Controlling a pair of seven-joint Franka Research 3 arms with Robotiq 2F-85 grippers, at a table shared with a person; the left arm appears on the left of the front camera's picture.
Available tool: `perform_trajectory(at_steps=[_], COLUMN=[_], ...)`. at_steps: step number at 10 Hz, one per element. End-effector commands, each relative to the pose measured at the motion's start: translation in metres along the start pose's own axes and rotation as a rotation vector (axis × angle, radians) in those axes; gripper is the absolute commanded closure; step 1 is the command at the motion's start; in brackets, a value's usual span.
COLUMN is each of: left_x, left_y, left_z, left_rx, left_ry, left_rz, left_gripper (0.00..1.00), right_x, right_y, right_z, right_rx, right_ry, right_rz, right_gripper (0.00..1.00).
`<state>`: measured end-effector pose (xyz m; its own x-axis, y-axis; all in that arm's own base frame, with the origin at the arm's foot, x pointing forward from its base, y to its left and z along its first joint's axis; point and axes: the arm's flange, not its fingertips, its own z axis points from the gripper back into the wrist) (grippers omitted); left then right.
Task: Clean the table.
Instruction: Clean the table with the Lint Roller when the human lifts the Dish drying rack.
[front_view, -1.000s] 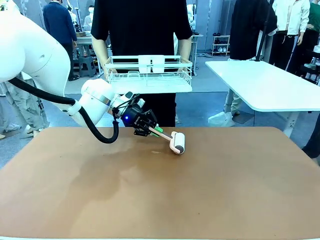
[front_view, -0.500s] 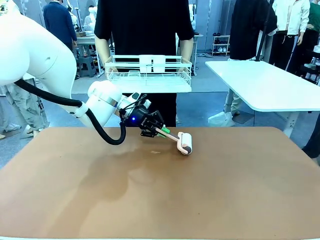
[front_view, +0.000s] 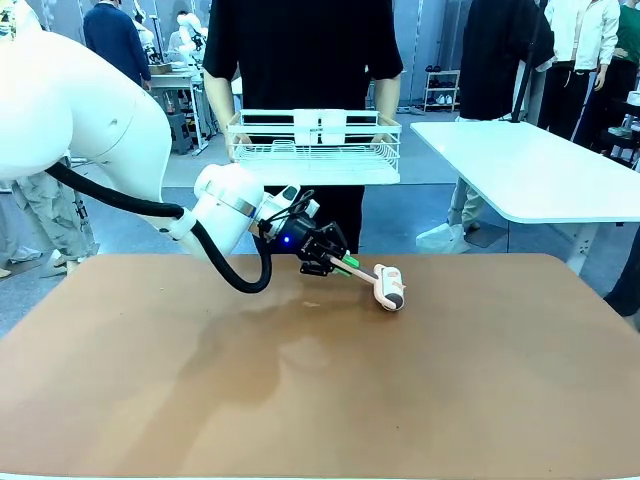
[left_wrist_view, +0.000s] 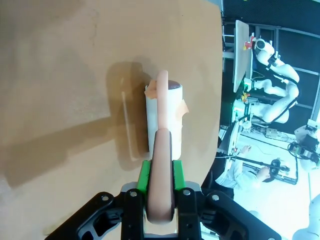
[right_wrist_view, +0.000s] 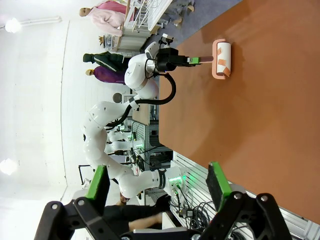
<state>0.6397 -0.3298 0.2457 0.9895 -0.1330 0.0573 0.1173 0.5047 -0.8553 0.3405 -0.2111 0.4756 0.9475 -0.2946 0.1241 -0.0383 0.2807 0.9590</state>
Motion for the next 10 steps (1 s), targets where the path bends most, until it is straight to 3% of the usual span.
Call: perform_trajectory(at_steps=[1, 5, 10], left_x=[-0.008, -0.028, -0.072], left_y=[-0.009, -0.032, -0.042], left_z=[0.021, 0.093, 0.186], left_rx=[-0.032, -0.062, 0.103], left_ry=[-0.031, -0.082, -0.136], left_rz=[0.012, 0.039, 0.092], left_gripper=[0.92, 0.92, 0.92], right_x=[-0.002, -0.002, -0.002], right_y=[0.002, 0.002, 0.002], right_z=[0.001, 0.001, 0.001], right_rx=[0.013, 0.013, 0.013], right_ry=[0.003, 0.003, 0.003], right_rz=[0.011, 0.011, 0.011], right_gripper=[0.00, 0.00, 0.00])
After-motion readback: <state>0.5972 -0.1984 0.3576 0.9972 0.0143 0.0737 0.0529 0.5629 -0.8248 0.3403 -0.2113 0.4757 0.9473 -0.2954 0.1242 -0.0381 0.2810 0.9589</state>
